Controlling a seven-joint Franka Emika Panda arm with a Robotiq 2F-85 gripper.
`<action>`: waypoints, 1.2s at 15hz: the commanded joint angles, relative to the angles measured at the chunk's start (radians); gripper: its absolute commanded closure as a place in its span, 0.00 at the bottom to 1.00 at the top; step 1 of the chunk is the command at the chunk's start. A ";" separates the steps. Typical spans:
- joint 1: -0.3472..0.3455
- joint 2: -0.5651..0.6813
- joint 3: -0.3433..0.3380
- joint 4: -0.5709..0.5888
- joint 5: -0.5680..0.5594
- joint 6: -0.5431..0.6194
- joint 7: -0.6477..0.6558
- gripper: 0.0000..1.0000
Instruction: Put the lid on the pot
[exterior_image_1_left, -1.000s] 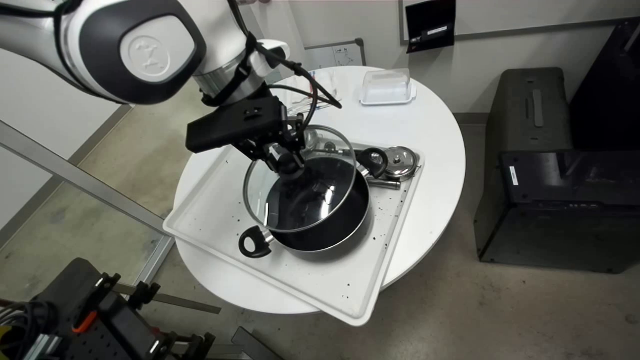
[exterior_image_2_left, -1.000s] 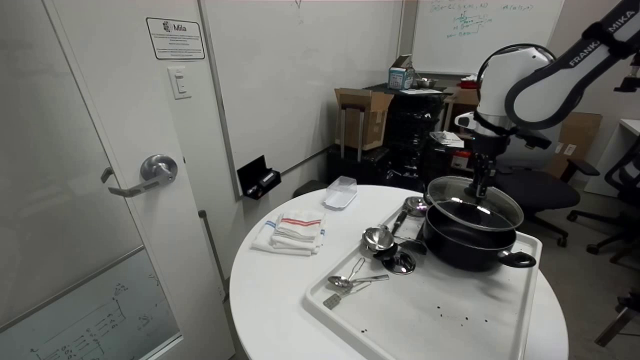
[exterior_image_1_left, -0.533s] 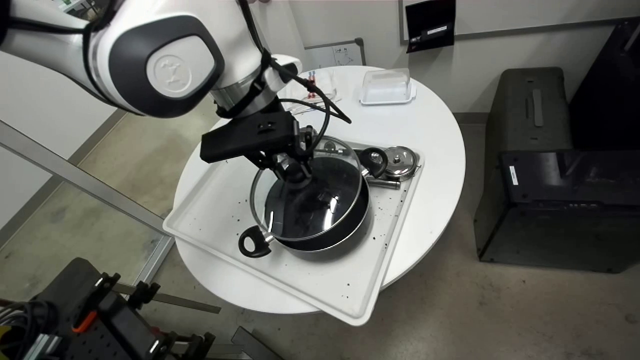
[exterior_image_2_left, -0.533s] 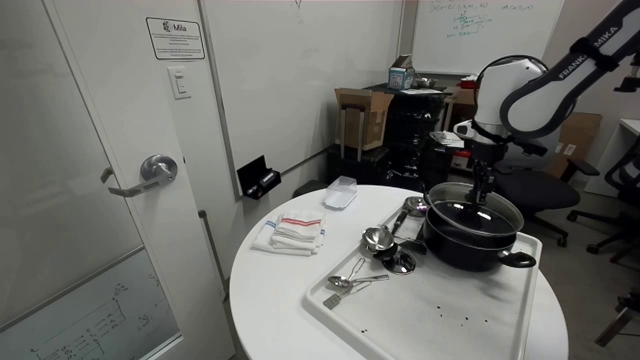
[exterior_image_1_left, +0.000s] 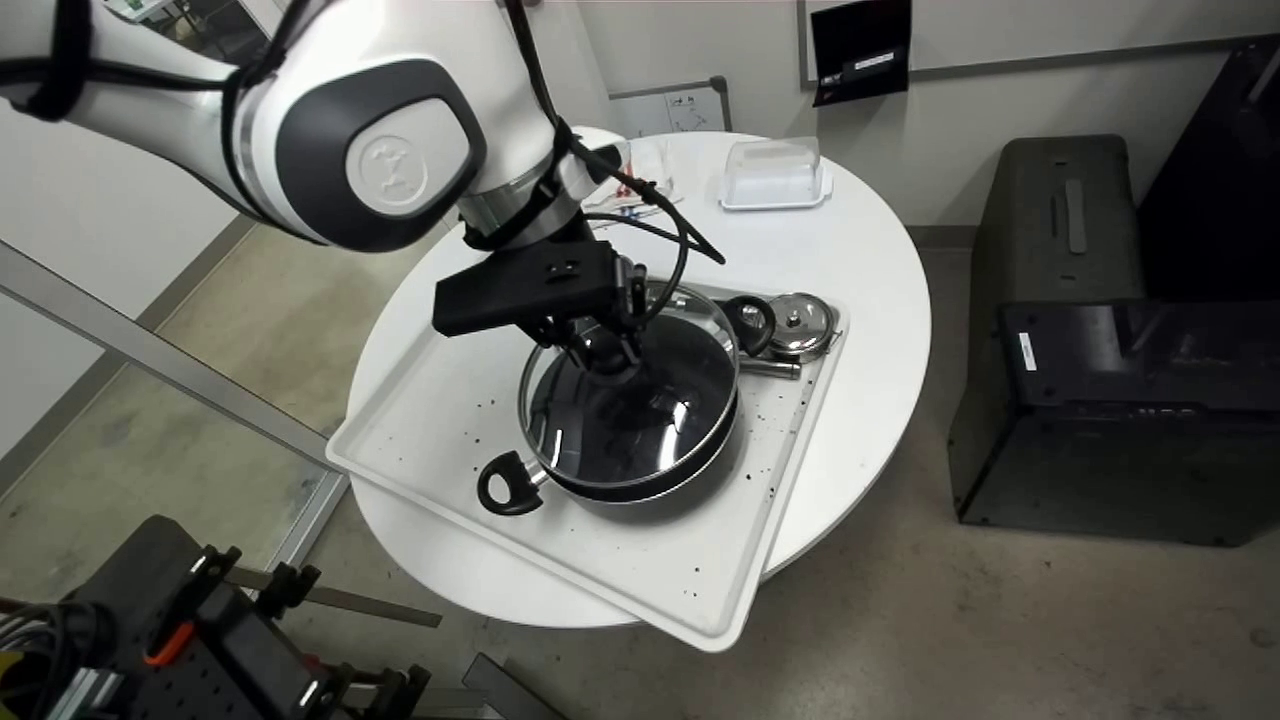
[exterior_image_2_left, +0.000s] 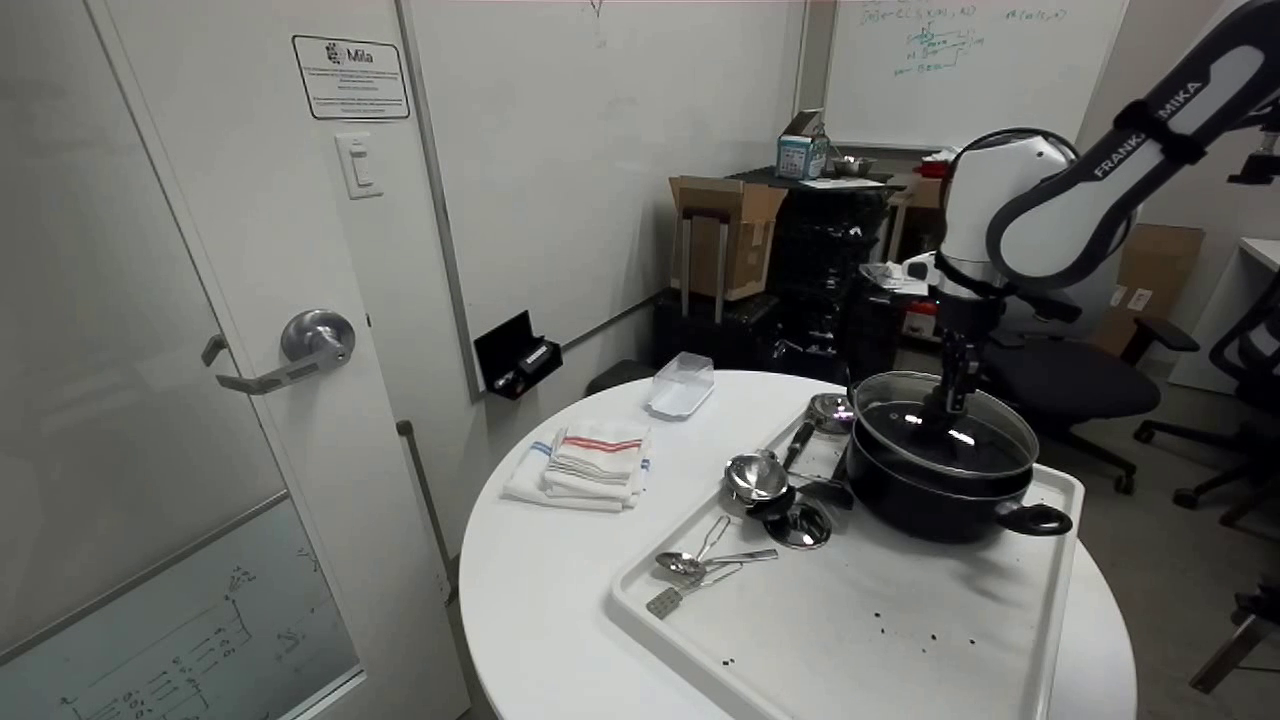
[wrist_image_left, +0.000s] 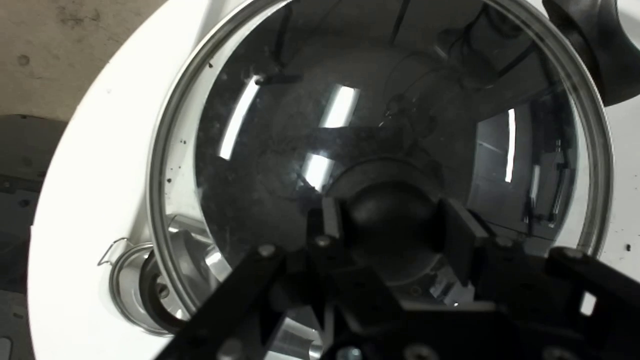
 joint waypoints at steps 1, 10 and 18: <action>-0.012 0.011 0.004 0.030 0.012 -0.005 0.000 0.75; -0.011 0.025 0.000 0.014 -0.002 0.011 0.001 0.75; -0.010 0.044 0.002 0.014 -0.005 0.036 0.001 0.75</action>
